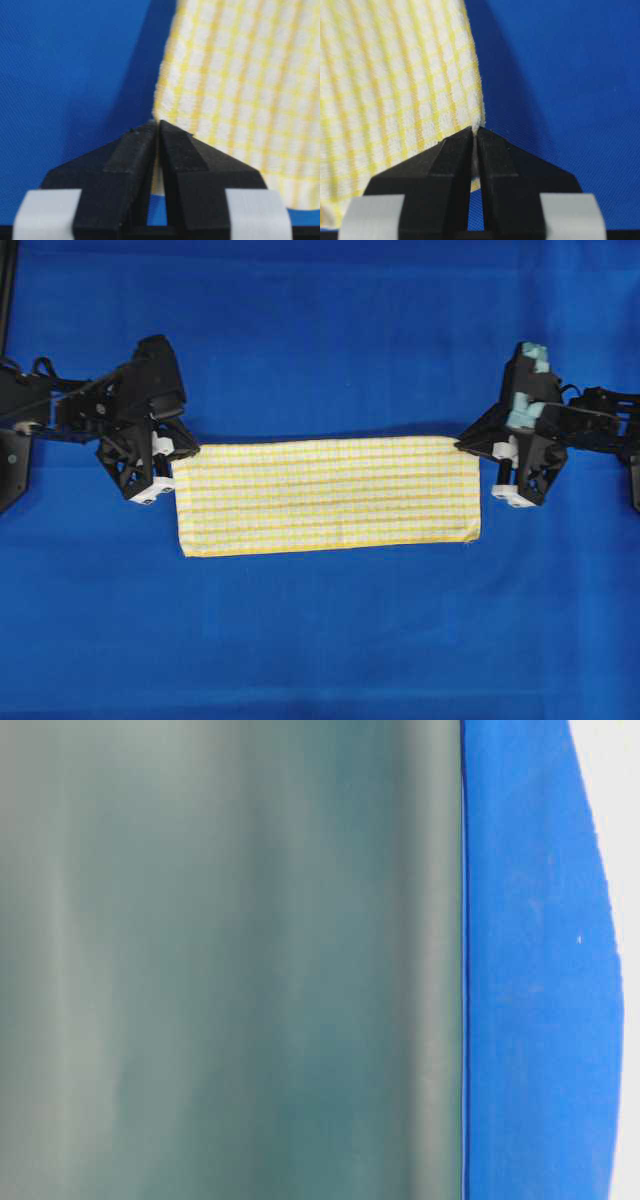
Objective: Fold the yellow towel.
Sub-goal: 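Lift the strip and rotate it, right gripper up, left gripper down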
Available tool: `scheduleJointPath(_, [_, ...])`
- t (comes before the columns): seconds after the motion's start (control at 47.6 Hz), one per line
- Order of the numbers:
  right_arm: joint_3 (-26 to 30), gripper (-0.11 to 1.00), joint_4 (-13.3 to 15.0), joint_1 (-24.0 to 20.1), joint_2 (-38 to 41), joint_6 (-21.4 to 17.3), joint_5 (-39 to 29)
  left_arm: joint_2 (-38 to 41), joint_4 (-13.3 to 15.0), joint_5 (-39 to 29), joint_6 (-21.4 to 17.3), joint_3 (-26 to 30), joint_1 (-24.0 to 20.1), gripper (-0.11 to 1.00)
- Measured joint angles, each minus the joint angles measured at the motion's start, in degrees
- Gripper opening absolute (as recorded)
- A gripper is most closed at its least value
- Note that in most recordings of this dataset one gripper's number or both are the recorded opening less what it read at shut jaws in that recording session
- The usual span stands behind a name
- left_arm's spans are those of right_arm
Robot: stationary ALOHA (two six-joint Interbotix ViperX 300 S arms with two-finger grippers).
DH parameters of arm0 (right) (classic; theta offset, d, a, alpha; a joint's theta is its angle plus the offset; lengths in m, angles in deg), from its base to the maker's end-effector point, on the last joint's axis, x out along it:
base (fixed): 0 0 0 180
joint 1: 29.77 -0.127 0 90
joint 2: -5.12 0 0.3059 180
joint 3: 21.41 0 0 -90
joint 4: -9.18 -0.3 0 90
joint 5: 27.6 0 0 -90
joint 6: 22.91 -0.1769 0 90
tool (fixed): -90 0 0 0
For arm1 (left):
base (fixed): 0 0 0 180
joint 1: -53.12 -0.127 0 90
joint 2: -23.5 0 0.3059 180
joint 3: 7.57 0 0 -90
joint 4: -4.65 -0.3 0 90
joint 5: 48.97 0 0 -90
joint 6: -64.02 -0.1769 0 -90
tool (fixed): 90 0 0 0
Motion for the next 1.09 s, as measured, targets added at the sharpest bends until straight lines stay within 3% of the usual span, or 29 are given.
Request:
scheduleJointPath(0.294, [1.32, 0.02, 0.09, 0.79, -11.43, 3.78, -6.5, -13.27, -0.18, -3.08, -0.09, 1.41, 0.88, 0.01])
scheduleJointPath(0.483, [1.85, 0.02, 0.18, 1.58, -13.71, 4.75, -8.26, -17.58, -0.26, -3.08, 0.44, 0.97, 1.85, 0.01])
scheduleJointPath(0.63, [2.81, 0.02, 0.97, 3.96, -11.51, 4.83, -7.29, -16.26, -0.26, -1.05, 0.7, 1.05, 3.52, 0.01])
scheduleJointPath(0.777, [5.45, 0.02, 1.76, 9.14, -7.47, 4.92, -5.19, -13.01, -0.26, 3.34, 0.7, 2.29, 5.98, 0.01])
scheduleJointPath(1.093, [12.66, 0.02, 6.33, 20.3, 1.14, 5.1, -3.87, -1.49, -0.26, 9.4, 0.7, 11.07, 11.34, 0.01])
